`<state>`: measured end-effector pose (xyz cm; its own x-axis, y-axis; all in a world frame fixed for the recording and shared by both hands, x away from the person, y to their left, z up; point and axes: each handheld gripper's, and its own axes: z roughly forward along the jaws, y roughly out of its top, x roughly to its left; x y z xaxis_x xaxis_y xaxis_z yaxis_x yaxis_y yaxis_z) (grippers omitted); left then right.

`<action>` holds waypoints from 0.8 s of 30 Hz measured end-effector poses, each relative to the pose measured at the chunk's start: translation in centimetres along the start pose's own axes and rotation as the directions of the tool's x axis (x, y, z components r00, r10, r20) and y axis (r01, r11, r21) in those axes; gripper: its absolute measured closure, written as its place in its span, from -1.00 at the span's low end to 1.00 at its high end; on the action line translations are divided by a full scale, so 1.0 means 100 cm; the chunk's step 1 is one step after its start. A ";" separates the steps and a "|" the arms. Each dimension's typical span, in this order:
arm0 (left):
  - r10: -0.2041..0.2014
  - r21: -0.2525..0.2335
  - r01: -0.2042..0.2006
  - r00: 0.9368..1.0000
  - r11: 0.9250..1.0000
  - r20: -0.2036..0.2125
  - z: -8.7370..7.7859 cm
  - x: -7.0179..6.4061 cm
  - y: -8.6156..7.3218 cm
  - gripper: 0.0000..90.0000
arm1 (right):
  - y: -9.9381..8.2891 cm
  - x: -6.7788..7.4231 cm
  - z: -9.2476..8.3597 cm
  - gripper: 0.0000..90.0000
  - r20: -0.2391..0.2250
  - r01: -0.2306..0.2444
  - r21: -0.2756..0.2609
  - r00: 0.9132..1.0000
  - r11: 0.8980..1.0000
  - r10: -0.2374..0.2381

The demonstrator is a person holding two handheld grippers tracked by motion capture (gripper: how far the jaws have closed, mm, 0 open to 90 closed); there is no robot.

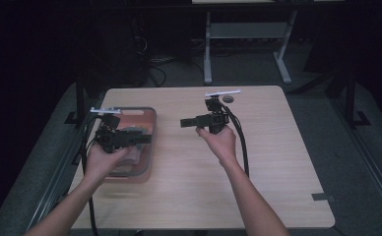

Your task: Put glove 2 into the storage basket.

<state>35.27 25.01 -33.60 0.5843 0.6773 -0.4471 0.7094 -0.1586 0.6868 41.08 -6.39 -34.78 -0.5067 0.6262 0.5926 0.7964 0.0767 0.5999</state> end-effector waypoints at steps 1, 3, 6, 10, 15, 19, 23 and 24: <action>0.003 0.001 -0.003 1.000 1.000 0.004 0.003 -0.003 0.000 -0.22 | -0.001 -0.003 -0.003 -0.01 0.001 -0.005 -0.001 1.000 1.000 0.005; 0.011 0.004 -0.011 1.000 1.000 0.013 0.009 -0.008 0.001 -0.23 | -0.002 -0.007 -0.009 -0.02 0.007 -0.014 -0.007 1.000 1.000 0.014; 0.017 0.009 -0.017 1.000 1.000 0.025 0.018 -0.016 0.001 -0.26 | -0.005 -0.014 -0.020 -0.03 0.021 -0.022 -0.012 1.000 1.000 0.022; 0.036 0.020 -0.037 0.998 0.999 0.044 0.031 -0.028 0.002 -0.28 | -0.009 -0.024 -0.034 -0.05 0.039 -0.038 -0.030 0.998 0.999 0.039; 0.060 0.037 -0.062 0.996 0.997 0.065 0.046 -0.042 0.002 -0.31 | -0.016 -0.037 -0.053 -0.07 0.062 -0.061 -0.048 0.996 0.997 0.063; 0.072 0.058 -0.076 0.994 0.995 0.082 0.058 -0.053 0.000 -0.32 | -0.021 -0.045 -0.065 -0.07 0.076 -0.074 -0.068 0.994 0.995 0.079; 0.085 0.068 -0.092 0.992 0.993 0.096 0.067 -0.062 -0.001 -0.33 | -0.029 -0.055 -0.077 -0.08 0.088 -0.091 -0.080 0.991 0.993 0.098; 0.087 0.071 -0.095 0.991 0.993 0.099 0.069 -0.064 -0.002 -0.33 | -0.030 -0.057 -0.079 -0.08 0.093 -0.092 -0.083 0.991 0.992 0.100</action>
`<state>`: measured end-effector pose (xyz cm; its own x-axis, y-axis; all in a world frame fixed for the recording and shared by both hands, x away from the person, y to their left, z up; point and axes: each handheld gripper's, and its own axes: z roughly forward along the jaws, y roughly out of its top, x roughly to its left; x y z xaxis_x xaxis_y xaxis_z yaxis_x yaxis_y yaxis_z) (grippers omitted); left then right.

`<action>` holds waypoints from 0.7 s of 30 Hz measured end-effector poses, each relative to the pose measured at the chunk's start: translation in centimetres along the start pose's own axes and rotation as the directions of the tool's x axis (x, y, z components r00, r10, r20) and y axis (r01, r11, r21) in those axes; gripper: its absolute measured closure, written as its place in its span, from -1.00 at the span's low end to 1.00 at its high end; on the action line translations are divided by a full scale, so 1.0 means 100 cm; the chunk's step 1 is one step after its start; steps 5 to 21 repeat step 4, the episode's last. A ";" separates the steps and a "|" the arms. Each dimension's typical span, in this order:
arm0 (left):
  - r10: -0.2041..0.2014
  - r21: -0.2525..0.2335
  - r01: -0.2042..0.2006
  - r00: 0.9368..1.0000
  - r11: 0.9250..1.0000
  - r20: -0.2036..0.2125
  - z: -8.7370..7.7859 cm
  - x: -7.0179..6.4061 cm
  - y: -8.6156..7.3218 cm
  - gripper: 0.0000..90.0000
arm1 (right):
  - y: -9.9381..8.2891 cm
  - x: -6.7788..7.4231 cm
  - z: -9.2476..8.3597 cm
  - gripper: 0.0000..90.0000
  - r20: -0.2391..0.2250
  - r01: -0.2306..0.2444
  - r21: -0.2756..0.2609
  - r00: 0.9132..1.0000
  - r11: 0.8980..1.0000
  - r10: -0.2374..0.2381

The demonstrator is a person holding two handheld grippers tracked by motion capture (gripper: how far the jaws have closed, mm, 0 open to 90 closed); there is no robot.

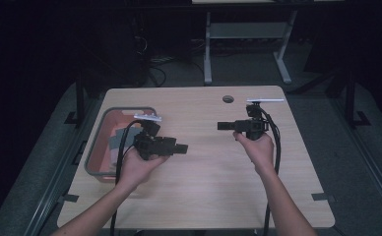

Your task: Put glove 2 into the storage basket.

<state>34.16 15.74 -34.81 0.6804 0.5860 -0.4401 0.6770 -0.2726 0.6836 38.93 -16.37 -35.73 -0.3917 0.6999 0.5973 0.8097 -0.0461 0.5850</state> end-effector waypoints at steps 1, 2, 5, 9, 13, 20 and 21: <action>0.001 0.003 -0.001 1.000 1.000 0.005 0.003 -0.002 0.000 -0.33 | -0.001 -0.002 -0.003 -0.08 0.005 -0.003 -0.001 1.000 1.000 0.003; 0.006 0.008 -0.006 1.000 1.000 0.010 0.005 -0.004 0.000 -0.33 | -0.002 -0.004 -0.005 -0.08 0.006 -0.005 -0.007 1.000 1.000 0.005; 0.018 0.013 -0.018 1.000 1.000 0.018 0.009 -0.008 0.000 -0.33 | -0.004 -0.008 -0.010 -0.09 0.014 -0.011 -0.009 1.000 1.000 0.011; 0.018 0.013 -0.018 1.000 1.000 0.018 0.009 -0.008 0.000 -0.33 | -0.004 -0.008 -0.010 -0.09 0.014 -0.011 -0.009 1.000 1.000 0.011; 0.018 0.013 -0.018 1.000 1.000 0.018 0.009 -0.008 0.000 -0.33 | -0.004 -0.008 -0.010 -0.09 0.014 -0.011 -0.009 1.000 1.000 0.011; 0.018 0.013 -0.018 1.000 1.000 0.018 0.009 -0.008 0.000 -0.33 | -0.004 -0.008 -0.010 -0.09 0.014 -0.011 -0.009 1.000 1.000 0.011; 0.018 0.013 -0.018 1.000 1.000 0.018 0.009 -0.008 0.000 -0.33 | -0.004 -0.008 -0.010 -0.09 0.014 -0.011 -0.009 1.000 1.000 0.011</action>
